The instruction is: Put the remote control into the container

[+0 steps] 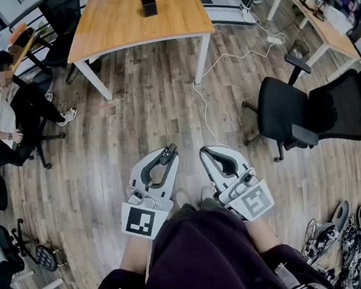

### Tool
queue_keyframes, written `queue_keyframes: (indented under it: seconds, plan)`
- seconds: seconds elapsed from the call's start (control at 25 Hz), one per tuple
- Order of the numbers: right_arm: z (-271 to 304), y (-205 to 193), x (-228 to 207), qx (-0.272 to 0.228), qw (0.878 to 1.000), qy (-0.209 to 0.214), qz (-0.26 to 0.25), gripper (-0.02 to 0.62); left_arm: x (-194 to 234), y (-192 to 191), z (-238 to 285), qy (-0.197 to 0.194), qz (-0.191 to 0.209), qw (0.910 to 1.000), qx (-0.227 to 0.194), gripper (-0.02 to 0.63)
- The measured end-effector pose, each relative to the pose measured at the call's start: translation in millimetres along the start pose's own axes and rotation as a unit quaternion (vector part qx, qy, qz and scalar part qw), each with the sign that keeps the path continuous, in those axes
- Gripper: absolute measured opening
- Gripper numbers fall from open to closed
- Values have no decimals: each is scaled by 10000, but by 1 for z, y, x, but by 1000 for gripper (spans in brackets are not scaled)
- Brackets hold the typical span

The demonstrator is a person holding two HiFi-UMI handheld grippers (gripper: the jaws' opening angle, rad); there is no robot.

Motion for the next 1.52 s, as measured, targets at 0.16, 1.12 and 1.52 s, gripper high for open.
queue_keyframes:
  seconds: [0.16,1.12,1.52]
  plan:
    - [12,-7,-3,31,10000,17,2,18,14,-5,8,-26,-73,10000,23,86]
    - [125,-12,-196,67,9992,30,397,18,99,18,216,-240,51,9990,378,86]
    - [151,-9,-279,-38,9985,79,538,18,123,42,305,-282,73,9988,382,86]
Point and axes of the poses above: the fingertips, and each gripper's own axes: z forward along the fingers, x to its left, y out of its top, the point moved 4 cm from there along -z, backward along the fingers, and after that the axes turned 13 degrees about x, right-handed, at the moved point
